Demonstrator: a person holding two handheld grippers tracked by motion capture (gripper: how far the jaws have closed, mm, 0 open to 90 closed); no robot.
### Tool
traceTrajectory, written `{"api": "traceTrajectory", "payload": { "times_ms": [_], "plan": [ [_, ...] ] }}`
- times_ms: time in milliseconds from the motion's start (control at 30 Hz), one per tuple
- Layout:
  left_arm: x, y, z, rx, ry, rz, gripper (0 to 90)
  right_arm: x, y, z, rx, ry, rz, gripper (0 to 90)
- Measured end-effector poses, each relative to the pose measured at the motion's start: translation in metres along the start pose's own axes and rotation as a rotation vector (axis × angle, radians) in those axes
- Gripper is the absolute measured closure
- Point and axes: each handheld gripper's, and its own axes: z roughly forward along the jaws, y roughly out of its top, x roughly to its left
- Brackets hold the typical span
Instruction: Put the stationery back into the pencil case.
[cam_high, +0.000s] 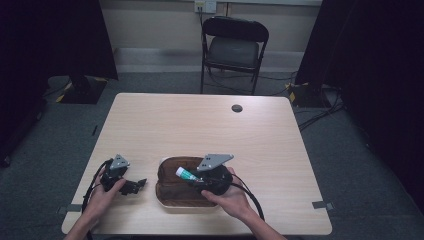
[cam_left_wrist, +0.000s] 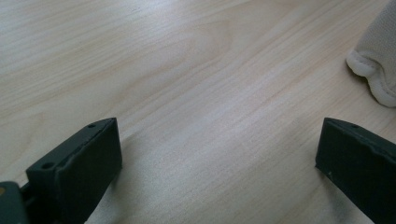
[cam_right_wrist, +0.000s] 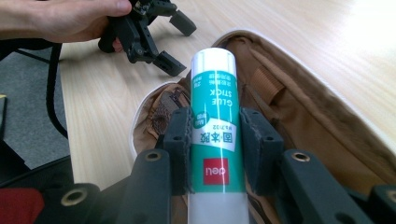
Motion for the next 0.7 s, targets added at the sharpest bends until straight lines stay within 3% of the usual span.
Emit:
{"api": "traceTrajectory", "payload": {
  "times_ms": [367, 700],
  "plan": [
    [0.0, 0.0, 0.0, 0.0, 0.0, 0.001, 0.0, -0.006, 0.001, 0.029, 0.021, 0.0, 0.034, 65.4],
    [0.0, 0.0, 0.0, 0.0, 0.0, 0.0, 0.0, -0.011, 0.0, 0.033, 0.014, -0.022, 0.063, 56.8]
  ]
}}
